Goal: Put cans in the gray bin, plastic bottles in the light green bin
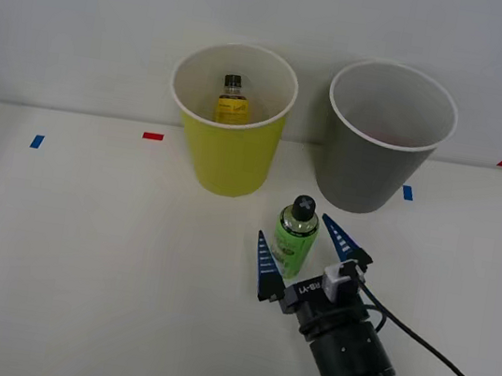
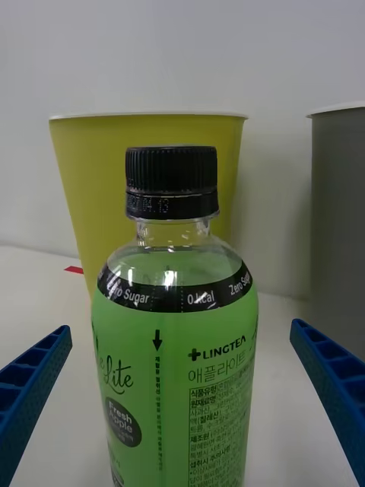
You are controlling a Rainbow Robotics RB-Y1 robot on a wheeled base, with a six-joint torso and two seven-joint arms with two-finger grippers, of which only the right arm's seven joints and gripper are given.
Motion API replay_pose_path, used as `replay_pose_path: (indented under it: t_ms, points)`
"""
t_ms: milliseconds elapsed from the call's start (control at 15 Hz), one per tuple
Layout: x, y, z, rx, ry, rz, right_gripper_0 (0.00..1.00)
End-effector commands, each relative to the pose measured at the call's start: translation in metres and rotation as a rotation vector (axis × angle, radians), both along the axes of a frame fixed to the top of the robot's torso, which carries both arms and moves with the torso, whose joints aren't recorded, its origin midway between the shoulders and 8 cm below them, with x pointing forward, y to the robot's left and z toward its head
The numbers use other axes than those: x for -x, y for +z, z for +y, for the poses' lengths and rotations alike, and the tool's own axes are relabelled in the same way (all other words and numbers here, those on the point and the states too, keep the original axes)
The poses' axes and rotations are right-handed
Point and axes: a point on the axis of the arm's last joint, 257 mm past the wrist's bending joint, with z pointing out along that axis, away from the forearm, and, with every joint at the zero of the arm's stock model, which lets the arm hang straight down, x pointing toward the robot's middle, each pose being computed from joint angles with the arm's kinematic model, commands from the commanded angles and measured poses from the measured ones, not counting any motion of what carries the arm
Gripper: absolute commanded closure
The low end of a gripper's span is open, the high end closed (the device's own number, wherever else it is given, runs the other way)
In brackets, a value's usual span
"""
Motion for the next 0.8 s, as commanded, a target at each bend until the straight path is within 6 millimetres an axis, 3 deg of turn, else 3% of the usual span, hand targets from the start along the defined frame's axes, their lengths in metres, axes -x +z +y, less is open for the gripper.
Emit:
replay_pose_path:
  t_ms: [67,800]
  points:
    - [-0.0027,0.0006,-0.0002,-0.003,-0.003,0.004,0.0]
    - [-0.0115,0.0079,0.0044,-0.01,-0.01,0.002,0.0]
